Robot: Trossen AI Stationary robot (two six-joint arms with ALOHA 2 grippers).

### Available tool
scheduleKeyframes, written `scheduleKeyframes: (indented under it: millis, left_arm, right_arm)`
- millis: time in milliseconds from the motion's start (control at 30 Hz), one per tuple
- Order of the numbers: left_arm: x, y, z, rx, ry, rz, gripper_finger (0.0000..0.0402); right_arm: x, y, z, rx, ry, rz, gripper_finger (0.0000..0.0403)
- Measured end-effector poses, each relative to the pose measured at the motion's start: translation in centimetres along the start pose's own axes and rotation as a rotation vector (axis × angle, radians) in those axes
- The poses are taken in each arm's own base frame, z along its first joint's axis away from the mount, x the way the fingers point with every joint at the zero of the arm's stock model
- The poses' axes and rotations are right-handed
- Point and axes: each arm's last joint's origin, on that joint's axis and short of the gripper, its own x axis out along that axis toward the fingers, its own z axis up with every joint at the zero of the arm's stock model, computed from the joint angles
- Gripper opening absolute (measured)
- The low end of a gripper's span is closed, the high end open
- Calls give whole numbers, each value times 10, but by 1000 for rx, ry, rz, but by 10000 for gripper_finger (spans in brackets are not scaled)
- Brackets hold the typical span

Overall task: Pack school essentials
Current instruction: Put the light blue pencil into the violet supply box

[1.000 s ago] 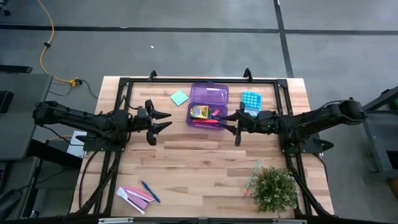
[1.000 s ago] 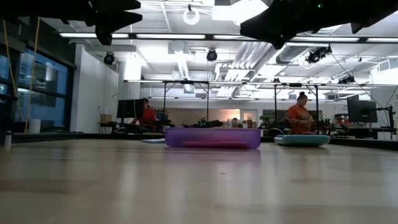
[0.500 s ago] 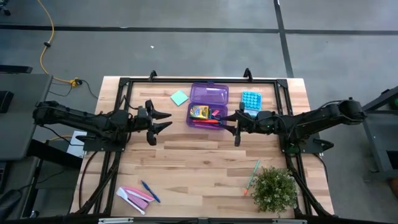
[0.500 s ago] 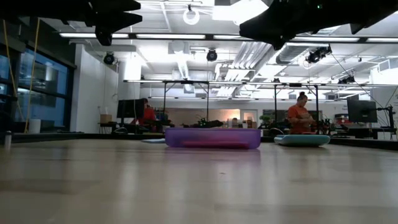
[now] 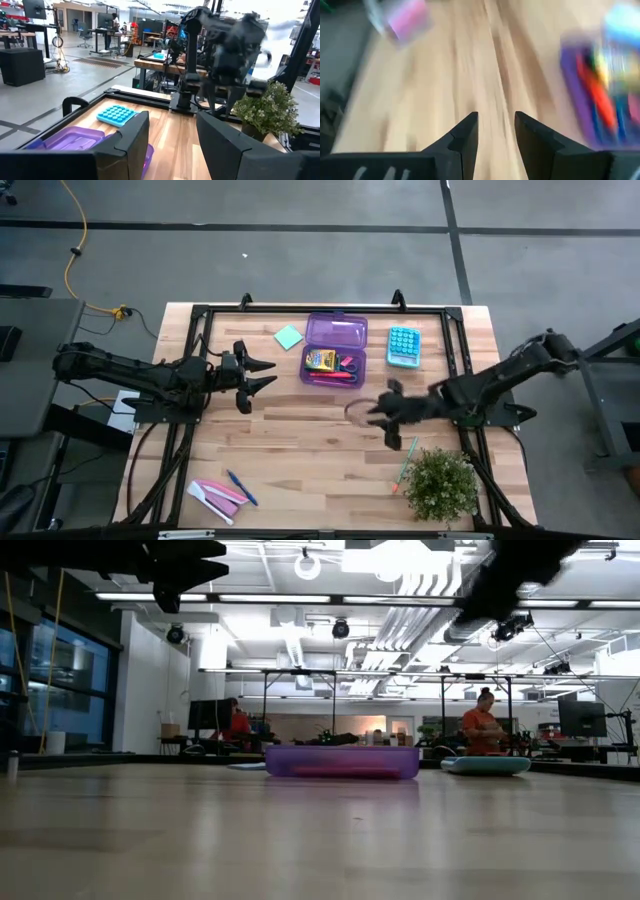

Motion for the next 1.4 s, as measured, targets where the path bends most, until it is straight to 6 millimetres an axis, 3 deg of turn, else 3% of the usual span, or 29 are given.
scheduleKeyframes:
  millis: [167, 300, 533, 800, 933, 1200, 1400]
  left_arm:
    - [0, 0, 0, -4, 0, 0, 156]
    - [0, 0, 0, -19, 1, 0, 156]
    - [0, 0, 0, -20, 1, 0, 156]
    - [0, 0, 0, -20, 1, 0, 156]
    - [0, 0, 0, -20, 1, 0, 156]
    - [0, 0, 0, -65, 1, 0, 156]
    - [0, 0, 0, -83, 0, 0, 156]
  right_arm:
    - [-8, 23, -16, 99, 405, -84, 121]
    - [-6, 36, -31, -59, 633, -47, 121]
    - [11, 44, -44, -166, 768, -24, 121]
    - [17, 45, -48, -231, 804, -18, 121]
    - [19, 40, -45, -41, 798, -97, 121]
    - [33, 18, -29, 764, 723, -359, 121]
    - [38, 5, -23, 987, 714, -409, 121]
